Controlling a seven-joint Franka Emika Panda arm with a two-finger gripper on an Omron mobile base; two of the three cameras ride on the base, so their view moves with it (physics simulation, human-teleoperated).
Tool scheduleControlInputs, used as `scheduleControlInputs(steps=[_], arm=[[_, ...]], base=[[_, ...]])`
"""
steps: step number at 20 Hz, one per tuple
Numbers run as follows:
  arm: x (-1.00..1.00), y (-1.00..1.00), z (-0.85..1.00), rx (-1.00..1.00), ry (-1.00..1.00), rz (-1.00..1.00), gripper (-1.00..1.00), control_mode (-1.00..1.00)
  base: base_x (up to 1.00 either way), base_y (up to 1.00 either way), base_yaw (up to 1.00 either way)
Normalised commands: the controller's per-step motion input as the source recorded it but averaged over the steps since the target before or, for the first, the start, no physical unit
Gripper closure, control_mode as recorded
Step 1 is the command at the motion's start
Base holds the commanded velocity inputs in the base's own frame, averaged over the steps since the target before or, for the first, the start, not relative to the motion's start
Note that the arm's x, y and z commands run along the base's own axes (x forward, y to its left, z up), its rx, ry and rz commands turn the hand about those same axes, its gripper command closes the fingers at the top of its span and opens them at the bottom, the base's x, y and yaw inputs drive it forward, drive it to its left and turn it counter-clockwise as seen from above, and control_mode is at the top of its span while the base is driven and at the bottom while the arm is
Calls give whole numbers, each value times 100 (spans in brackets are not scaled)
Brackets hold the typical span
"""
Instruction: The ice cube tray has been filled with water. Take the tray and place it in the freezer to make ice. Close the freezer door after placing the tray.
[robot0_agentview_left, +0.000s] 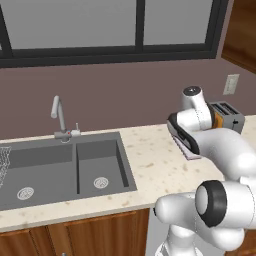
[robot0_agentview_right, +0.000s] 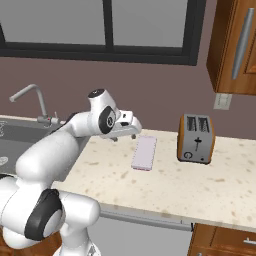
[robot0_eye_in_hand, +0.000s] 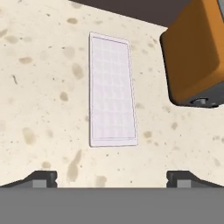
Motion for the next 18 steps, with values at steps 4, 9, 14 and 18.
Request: scheduleControlInputs(steps=[4, 9, 14, 18], arm=[[24, 0, -13, 0, -1, 0, -100, -100], [20, -1, -8, 7, 0, 0, -100, -100], [13, -9, -11, 10, -7, 0, -100, -100], [15, -19, -3, 6, -9, 1, -100, -100]], base=[[0, 0, 0], [0, 0, 0], [0, 0, 0], [0, 0, 0]])
